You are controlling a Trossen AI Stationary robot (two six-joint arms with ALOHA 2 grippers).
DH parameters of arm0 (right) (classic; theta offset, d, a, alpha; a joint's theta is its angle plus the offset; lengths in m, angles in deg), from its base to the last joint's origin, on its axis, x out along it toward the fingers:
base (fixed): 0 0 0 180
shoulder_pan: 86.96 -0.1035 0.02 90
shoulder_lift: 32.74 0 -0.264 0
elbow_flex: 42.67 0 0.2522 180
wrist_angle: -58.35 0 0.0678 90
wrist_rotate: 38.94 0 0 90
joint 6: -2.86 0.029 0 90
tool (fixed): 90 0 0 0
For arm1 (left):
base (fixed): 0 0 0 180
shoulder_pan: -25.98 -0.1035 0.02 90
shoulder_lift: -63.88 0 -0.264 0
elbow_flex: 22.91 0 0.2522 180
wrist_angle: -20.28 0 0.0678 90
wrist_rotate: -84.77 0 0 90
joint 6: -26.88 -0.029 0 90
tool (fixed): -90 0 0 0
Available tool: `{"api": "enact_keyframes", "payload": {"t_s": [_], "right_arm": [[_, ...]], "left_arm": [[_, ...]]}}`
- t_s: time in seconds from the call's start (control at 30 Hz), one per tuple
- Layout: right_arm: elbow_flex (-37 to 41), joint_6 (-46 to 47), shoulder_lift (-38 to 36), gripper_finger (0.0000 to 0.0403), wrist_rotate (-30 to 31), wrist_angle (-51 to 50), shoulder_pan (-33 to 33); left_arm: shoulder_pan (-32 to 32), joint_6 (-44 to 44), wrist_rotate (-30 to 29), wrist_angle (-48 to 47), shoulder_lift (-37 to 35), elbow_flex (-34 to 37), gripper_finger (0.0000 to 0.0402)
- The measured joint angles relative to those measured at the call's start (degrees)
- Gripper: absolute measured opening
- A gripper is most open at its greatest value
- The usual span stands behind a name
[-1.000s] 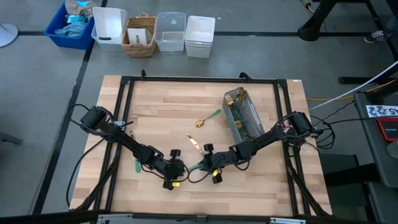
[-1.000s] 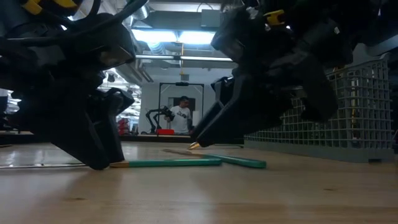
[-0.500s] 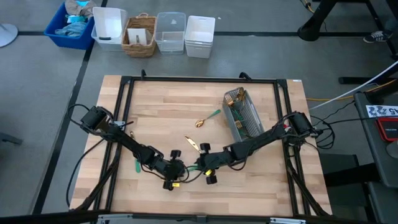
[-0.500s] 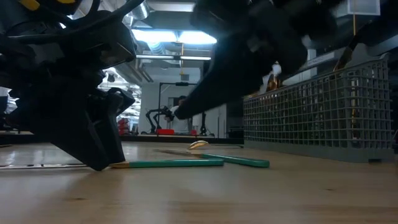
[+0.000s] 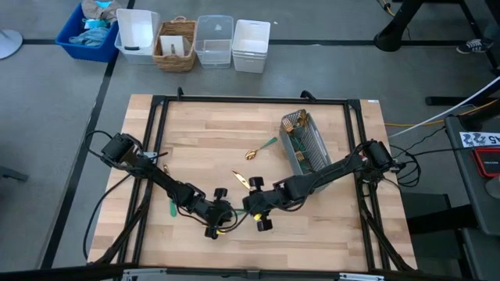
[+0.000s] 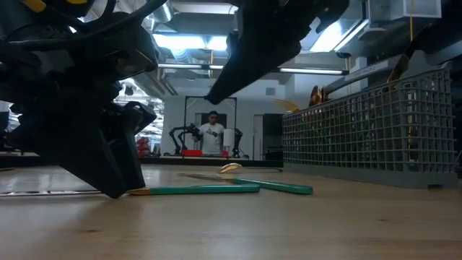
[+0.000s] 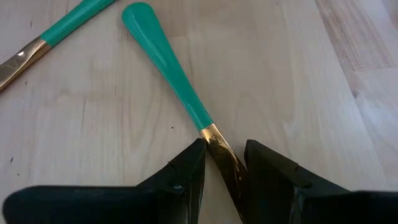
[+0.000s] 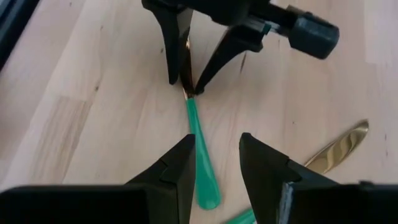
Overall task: Sort silverware
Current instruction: Put the top left fork into the bottom section of the basket
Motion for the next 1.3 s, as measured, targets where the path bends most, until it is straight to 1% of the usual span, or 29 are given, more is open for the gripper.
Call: {"api": "enact_keyframes", "payload": {"t_s": [0.13,0.23,0.4,0.47,0.67,0.83,0.9,1.13,1.3], "right_arm": [[-0.04,3.24,0.29,0.0125,-0.03,-0.65,0.09],[-0.04,5.40,1.08,0.0125,0.03,-0.17,0.09],[-0.11,5.75,2.32,0.0124,-0.96,2.41,0.02],[0.09,5.73,3.32,0.0124,-1.07,2.22,0.00],[0.17,0.21,7.67,0.0124,-2.03,2.23,0.00],[0.17,-5.32,9.26,0.0124,-1.66,3.88,-0.02],[0.13,-5.55,9.96,0.0124,-1.60,5.72,0.09],[-0.01,-5.24,11.88,0.0124,-3.26,5.80,0.74],[-0.11,-5.07,12.85,0.0124,-7.20,5.43,0.87]], "left_arm": [[0.00,0.55,-0.07,0.02,0.00,-0.01,0.0109],[0.00,2.75,-0.09,0.36,0.00,-0.01,0.0109],[0.11,7.06,0.10,1.68,-0.02,-0.01,0.0109],[0.14,7.48,0.22,2.55,-0.02,-0.01,0.0109],[0.39,6.22,0.11,2.04,-0.02,-0.03,0.0109],[0.39,6.01,0.04,1.76,-0.02,-0.03,0.0109],[0.39,6.01,-0.02,1.74,-0.04,-0.05,0.0109],[0.38,6.04,-0.43,2.50,-0.04,-0.05,0.0109],[0.54,6.08,-0.57,3.65,-0.13,-0.16,0.0109]]}}
